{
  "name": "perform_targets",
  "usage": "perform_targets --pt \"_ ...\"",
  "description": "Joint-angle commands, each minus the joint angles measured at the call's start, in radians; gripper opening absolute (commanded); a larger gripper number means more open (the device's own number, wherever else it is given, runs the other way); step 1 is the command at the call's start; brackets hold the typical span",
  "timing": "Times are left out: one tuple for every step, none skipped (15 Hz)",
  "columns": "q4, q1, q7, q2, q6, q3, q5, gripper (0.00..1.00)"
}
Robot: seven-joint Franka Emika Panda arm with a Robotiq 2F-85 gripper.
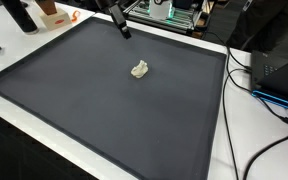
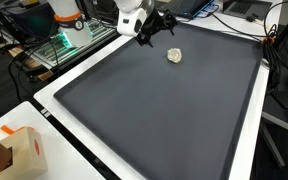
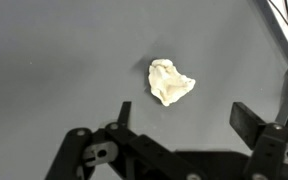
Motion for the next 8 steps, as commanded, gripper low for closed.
perform_targets --pt "0.024 -0.028 -0.01 0.08 -0.047 -0.011 0.071 1.0" --pt "0.031 -0.033 -0.001 0.101 -0.056 -0.013 0.081 1.0" --pt "0.037 -0.037 0.008 0.12 -0.061 -0.015 0.087 1.0" --pt "0.045 -0.041 0.019 0.14 -0.068 -0.017 0.091 1.0" --pt "0.053 -0.044 0.031 0.159 -0.071 -0.018 0.091 1.0" --pt "0.064 -0.046 0.04 0.177 -0.079 -0.02 0.09 1.0" --pt "0.074 -0.046 0.058 0.193 -0.083 -0.022 0.083 1.0" --pt "0.088 -0.046 0.077 0.21 -0.091 -0.024 0.075 1.0"
